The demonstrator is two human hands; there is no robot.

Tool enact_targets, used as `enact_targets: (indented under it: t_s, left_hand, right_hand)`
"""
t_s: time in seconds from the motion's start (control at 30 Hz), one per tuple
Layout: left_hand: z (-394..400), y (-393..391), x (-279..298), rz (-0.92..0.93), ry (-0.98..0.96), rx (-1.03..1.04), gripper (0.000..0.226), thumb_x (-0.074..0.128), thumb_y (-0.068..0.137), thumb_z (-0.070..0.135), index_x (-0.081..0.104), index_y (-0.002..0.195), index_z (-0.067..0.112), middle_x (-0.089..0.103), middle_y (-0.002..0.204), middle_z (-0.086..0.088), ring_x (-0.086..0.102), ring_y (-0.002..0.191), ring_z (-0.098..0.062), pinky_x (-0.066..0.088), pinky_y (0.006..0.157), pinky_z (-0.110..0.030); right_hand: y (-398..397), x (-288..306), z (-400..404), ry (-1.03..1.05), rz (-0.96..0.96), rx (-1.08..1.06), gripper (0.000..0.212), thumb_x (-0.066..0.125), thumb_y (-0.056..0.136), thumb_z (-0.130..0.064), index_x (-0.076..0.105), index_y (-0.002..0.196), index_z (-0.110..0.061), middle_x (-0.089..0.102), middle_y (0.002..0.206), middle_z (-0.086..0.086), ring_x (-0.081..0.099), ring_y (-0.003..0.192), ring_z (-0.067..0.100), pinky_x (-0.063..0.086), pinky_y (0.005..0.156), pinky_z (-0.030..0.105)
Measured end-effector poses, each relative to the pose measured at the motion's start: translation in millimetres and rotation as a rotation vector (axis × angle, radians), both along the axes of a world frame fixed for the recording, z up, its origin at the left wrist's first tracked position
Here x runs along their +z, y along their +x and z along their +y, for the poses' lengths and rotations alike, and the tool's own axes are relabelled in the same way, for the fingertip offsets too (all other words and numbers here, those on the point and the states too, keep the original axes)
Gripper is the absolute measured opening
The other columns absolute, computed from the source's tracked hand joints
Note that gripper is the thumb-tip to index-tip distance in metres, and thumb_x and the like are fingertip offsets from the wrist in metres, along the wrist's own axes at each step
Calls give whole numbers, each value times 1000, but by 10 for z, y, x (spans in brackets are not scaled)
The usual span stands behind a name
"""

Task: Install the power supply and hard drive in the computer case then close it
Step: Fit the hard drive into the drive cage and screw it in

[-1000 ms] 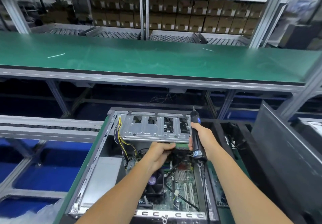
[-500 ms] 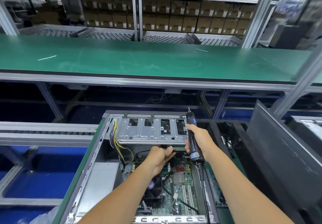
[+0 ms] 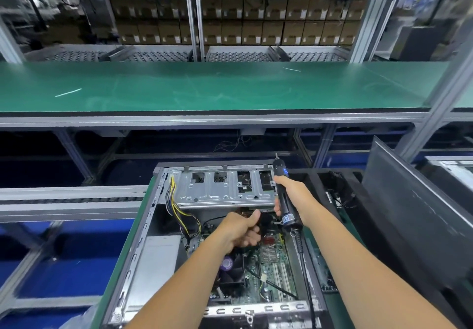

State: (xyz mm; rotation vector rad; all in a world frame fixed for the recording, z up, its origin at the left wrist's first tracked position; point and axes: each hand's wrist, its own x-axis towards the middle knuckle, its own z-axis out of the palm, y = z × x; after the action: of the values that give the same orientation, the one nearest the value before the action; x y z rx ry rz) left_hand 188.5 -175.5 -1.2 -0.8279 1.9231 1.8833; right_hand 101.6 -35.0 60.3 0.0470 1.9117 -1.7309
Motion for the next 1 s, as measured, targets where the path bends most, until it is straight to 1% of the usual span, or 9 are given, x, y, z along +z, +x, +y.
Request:
enact_targets:
  t_s: [0.07, 0.13, 0.27, 0.43, 0.6, 0.73, 0.8, 0.9, 1.0]
  left_hand:
    - [51, 49, 116, 35, -137, -132, 49, 60, 84, 58, 61, 67, 11, 64, 55, -3, 50, 40, -11, 36, 39, -19]
    - [162, 54, 295, 158, -147, -205, 46, 60, 84, 56, 60, 60, 16, 60, 51, -2, 48, 39, -12, 36, 39, -18]
    - [531, -103, 674, 391, -147, -223, 38, 58, 90, 43, 60, 64, 15, 59, 49, 1, 49, 39, -8, 34, 37, -16]
    - [1220, -440, 803, 481, -325, -343, 29, 54, 92, 29, 60, 71, 10, 63, 56, -2, 55, 43, -14, 40, 42, -18]
    - [1842, -897, 515, 315, -659, -579, 23, 51, 87, 12, 65, 75, -2, 70, 69, -12, 66, 60, -23, 55, 59, -27]
    - [2200, -1235, 134, 96, -1004, -702, 23, 54, 79, -3, 41, 61, 5, 49, 64, -7, 45, 51, -19, 35, 43, -27]
    - [2291, -1341, -71, 1, -1071, -719, 18, 58, 80, -5, 44, 71, 0, 52, 75, -11, 53, 59, -22, 37, 46, -28]
    - [2382, -1429, -427, -93, -1116, -739, 15, 59, 82, -5, 55, 96, -3, 62, 102, -19, 63, 89, -32, 43, 61, -32]
    - [2479, -1444, -785, -123, -1137, -749, 16, 55, 82, -8, 58, 97, -4, 64, 105, -19, 64, 94, -34, 44, 65, -33]
  right_hand:
    - [9, 47, 69, -2, -17, 25, 31, 62, 94, -34, 60, 97, -4, 59, 56, 12, 56, 44, 24, 51, 46, 29]
    - [22, 93, 213, 4, -24, 54, 30, 65, 92, -34, 59, 92, -5, 59, 56, 12, 56, 45, 25, 49, 46, 29]
    - [24, 113, 740, 9, -29, 52, 24, 68, 89, -30, 57, 91, -9, 58, 56, 10, 54, 42, 24, 45, 41, 26]
    - [29, -59, 1490, 88, -51, -27, 17, 65, 89, -19, 54, 88, -7, 56, 55, 10, 52, 41, 24, 44, 41, 27]
    - [-68, -464, 2000, 148, -129, -55, 17, 63, 90, -11, 50, 81, -5, 53, 51, 11, 51, 38, 24, 43, 39, 27]
    - [-192, -797, 2291, 155, -163, -3, 18, 63, 88, -10, 46, 86, -6, 53, 49, 9, 52, 38, 24, 45, 40, 28]
    - [-250, -944, 2378, 151, -161, 26, 18, 64, 87, -12, 47, 88, -7, 54, 48, 7, 53, 39, 24, 46, 41, 29]
    - [-333, -1128, 2448, 149, -168, 42, 16, 64, 85, -15, 49, 89, -8, 55, 49, 7, 53, 40, 25, 46, 44, 31]
    - [-404, -1271, 2492, 144, -204, 76, 15, 63, 85, -15, 49, 90, -9, 54, 55, 10, 53, 41, 25, 46, 46, 31]
